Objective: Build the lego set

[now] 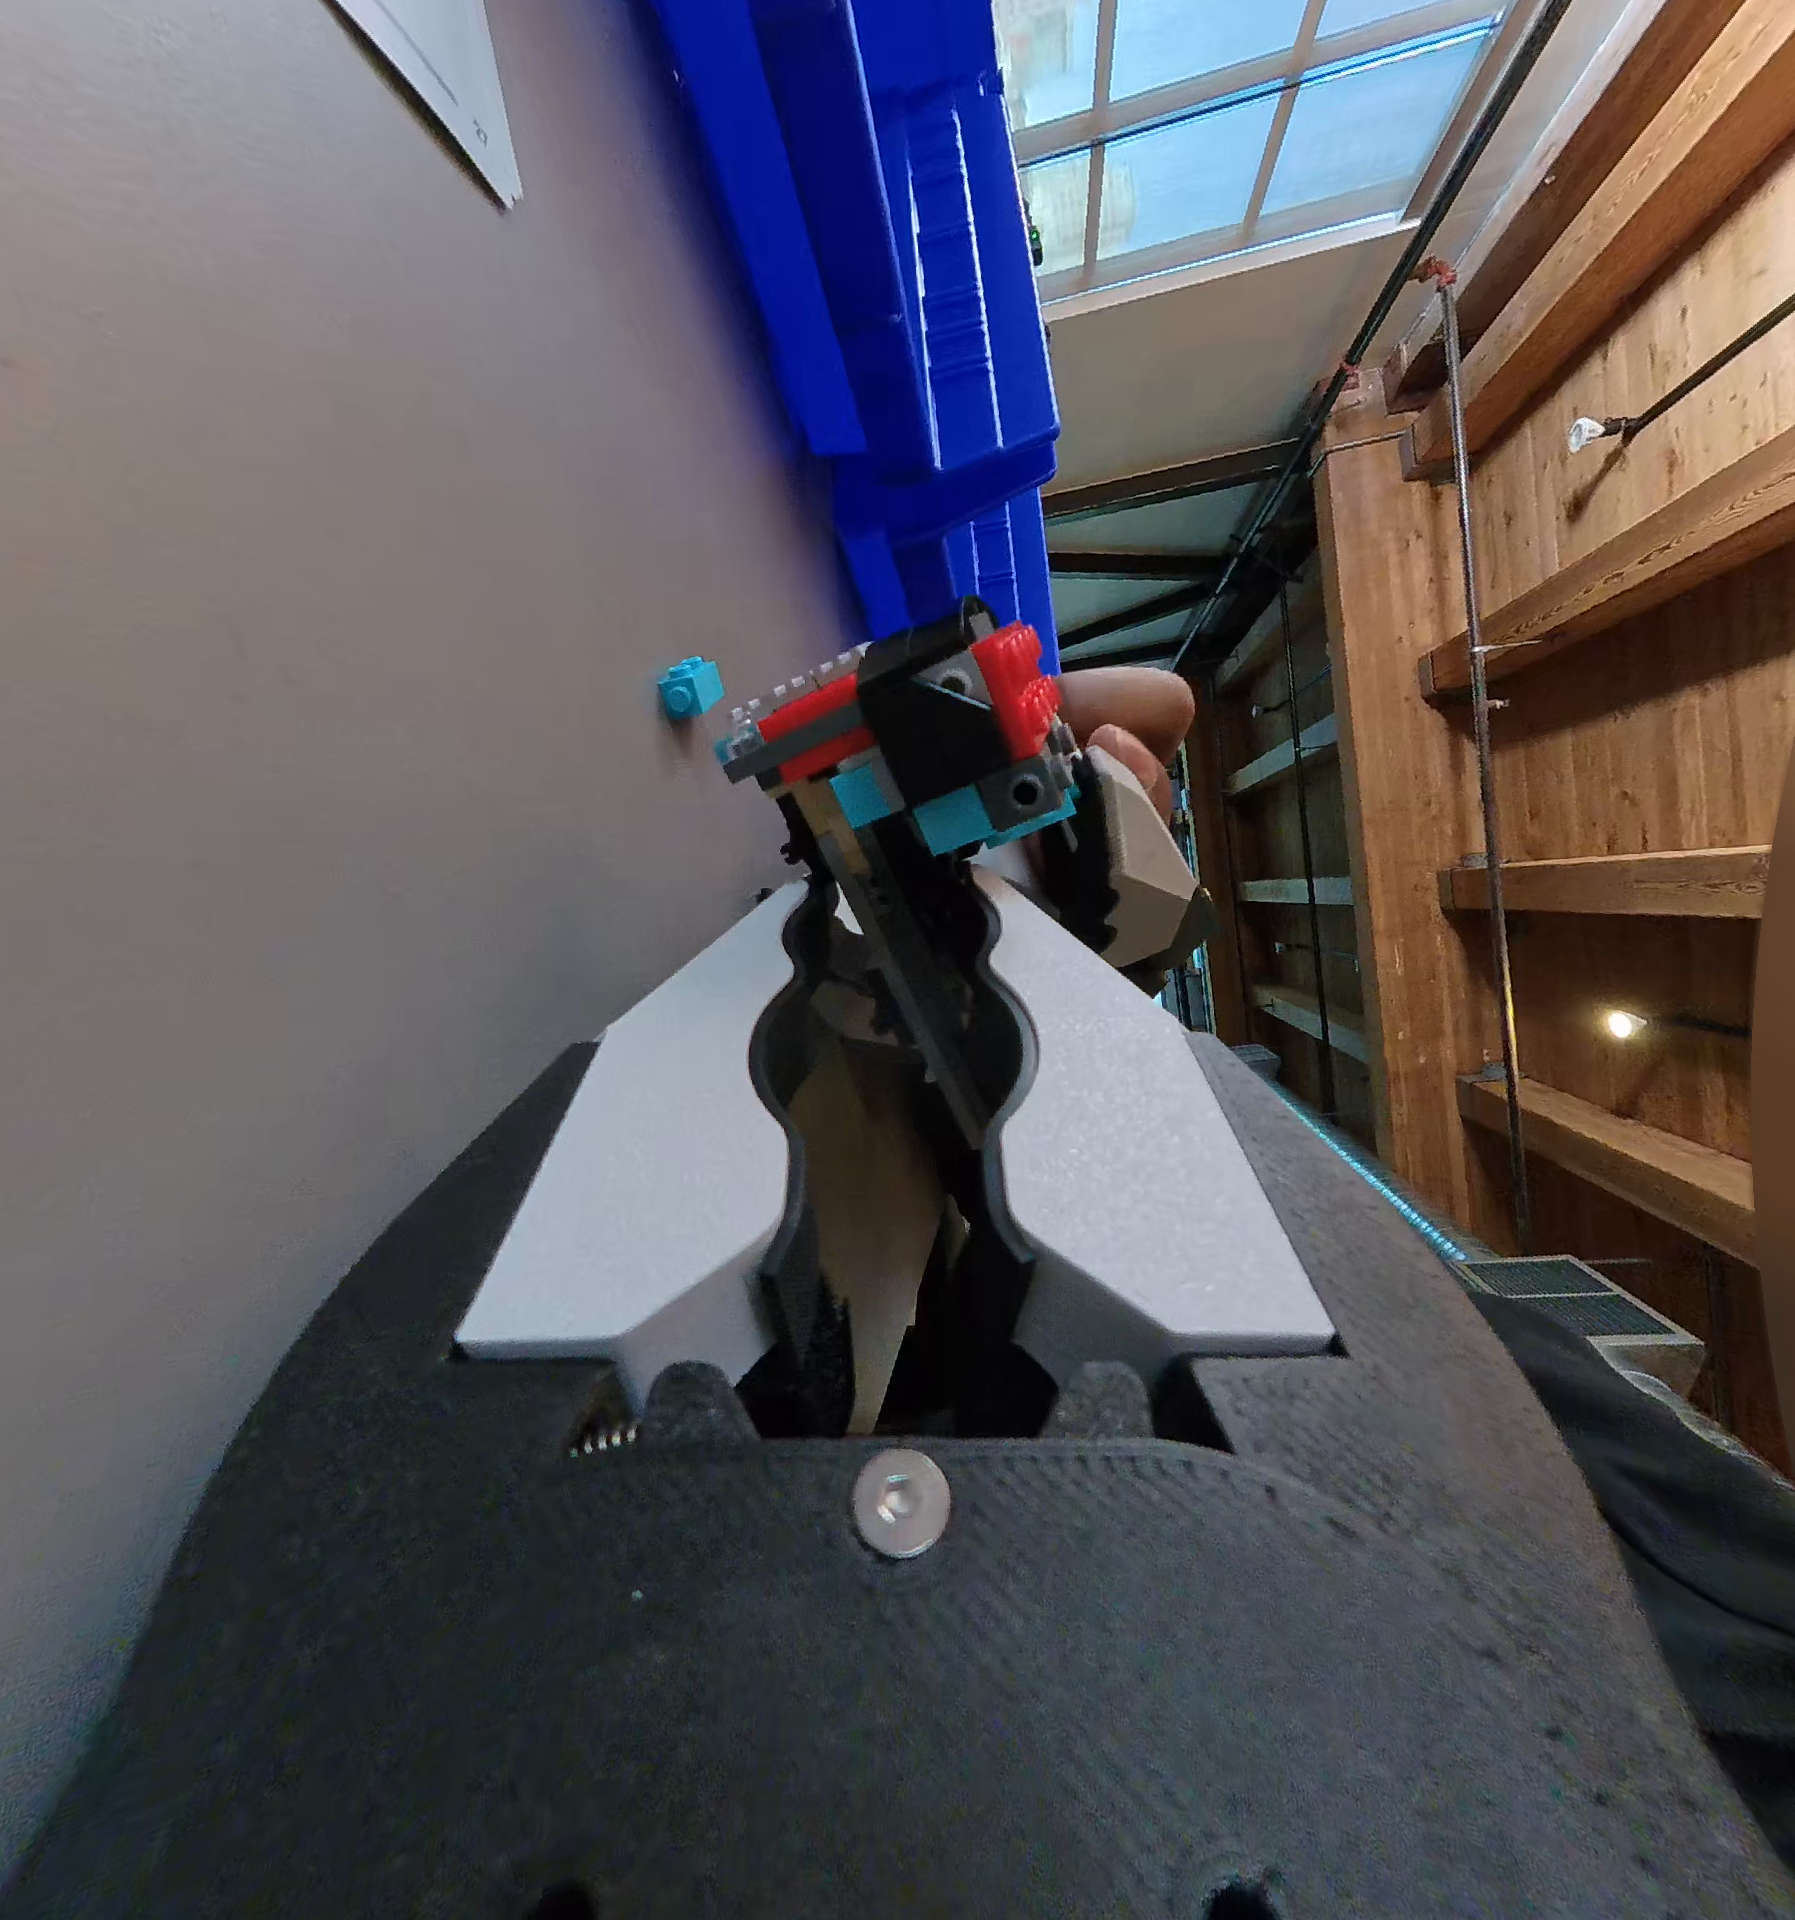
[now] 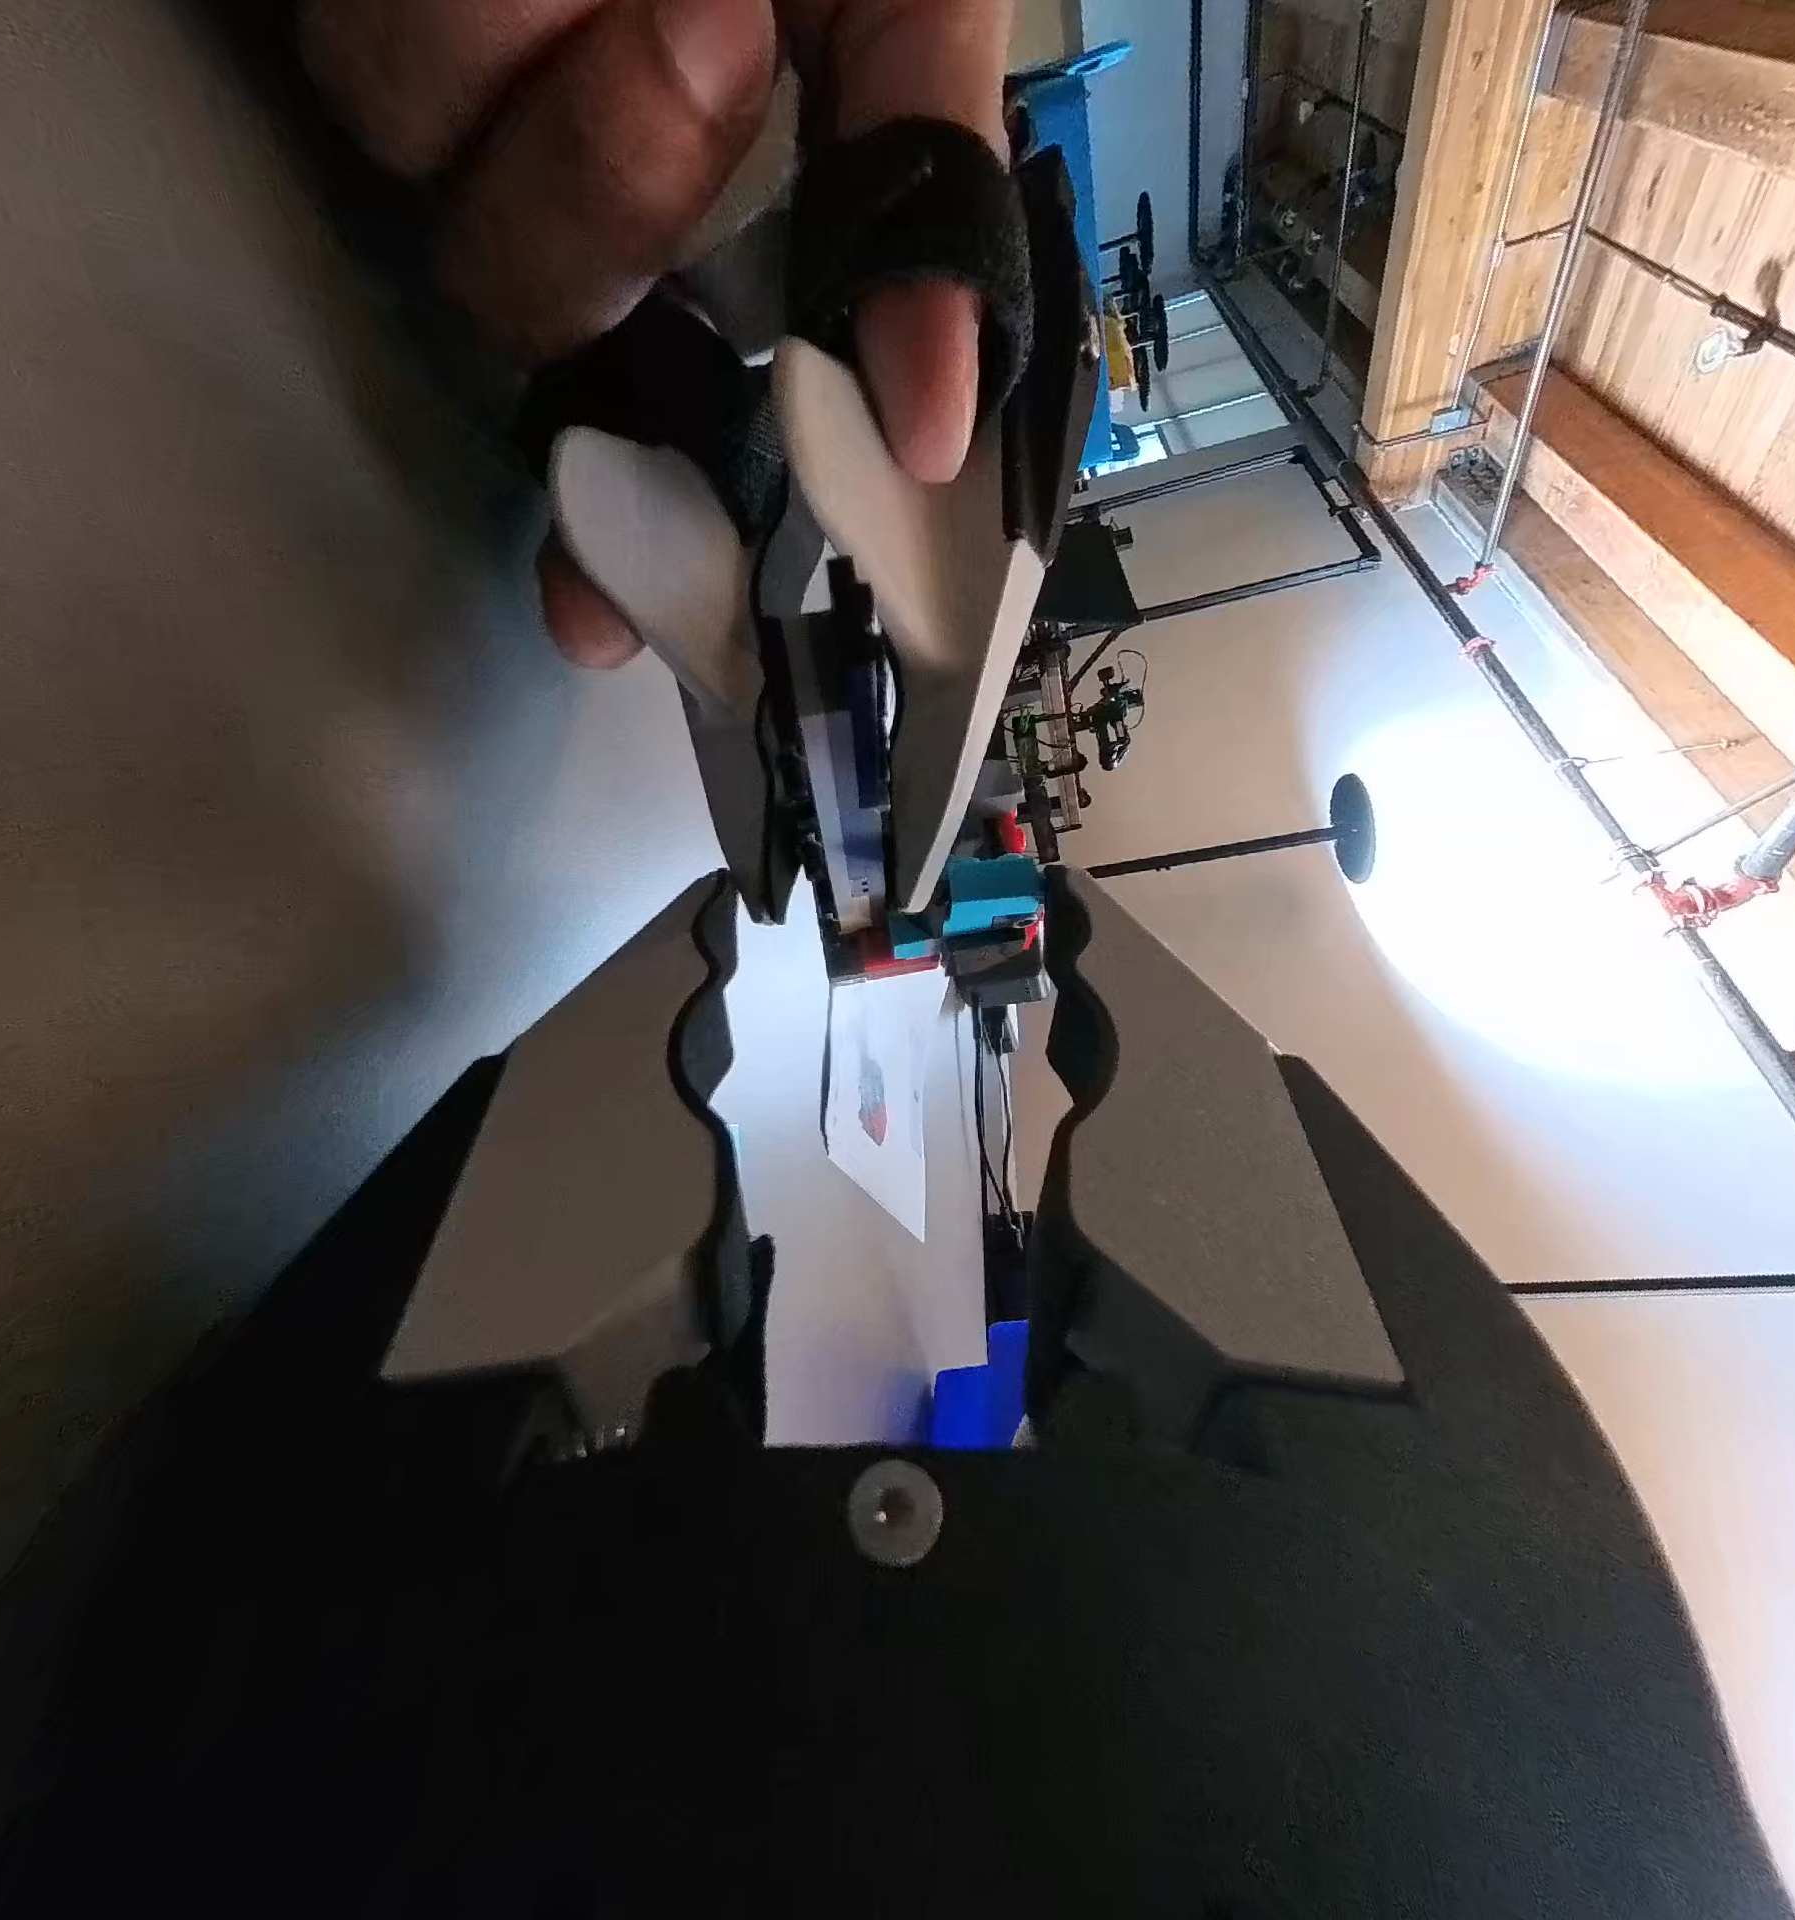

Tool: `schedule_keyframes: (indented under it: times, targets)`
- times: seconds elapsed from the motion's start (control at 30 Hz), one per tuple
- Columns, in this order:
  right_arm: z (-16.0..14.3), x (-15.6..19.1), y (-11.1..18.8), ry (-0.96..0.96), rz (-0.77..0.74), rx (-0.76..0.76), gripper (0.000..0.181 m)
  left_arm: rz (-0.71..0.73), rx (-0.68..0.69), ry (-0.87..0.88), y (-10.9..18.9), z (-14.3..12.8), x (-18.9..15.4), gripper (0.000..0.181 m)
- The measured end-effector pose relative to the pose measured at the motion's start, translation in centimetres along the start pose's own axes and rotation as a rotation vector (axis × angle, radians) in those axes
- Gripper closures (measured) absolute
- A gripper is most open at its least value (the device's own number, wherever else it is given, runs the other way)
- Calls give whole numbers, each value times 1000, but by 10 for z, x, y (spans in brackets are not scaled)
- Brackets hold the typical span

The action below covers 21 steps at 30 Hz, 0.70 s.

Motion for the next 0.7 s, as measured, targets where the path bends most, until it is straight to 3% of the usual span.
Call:
schedule_keyframes:
  times: [0.5, 0.7]
  targets:
    - [-4, -4, 0, 84, 12, 37, 125, 15, -16, -13, 1, 0, 0, 158]
    - [-3, -10, 0, 138, 6, 53, 137, 40, -21, -44, 0, 0, -1, 158]
Point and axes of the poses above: each gripper's, where its closed fingertips meet, y back along the fingers, z out of its top, x = y × z across the jaws, the point moved 9 cm from there along y, back along the fingers, and after that the axes turned 8 degrees about x, right-handed, at the moved point
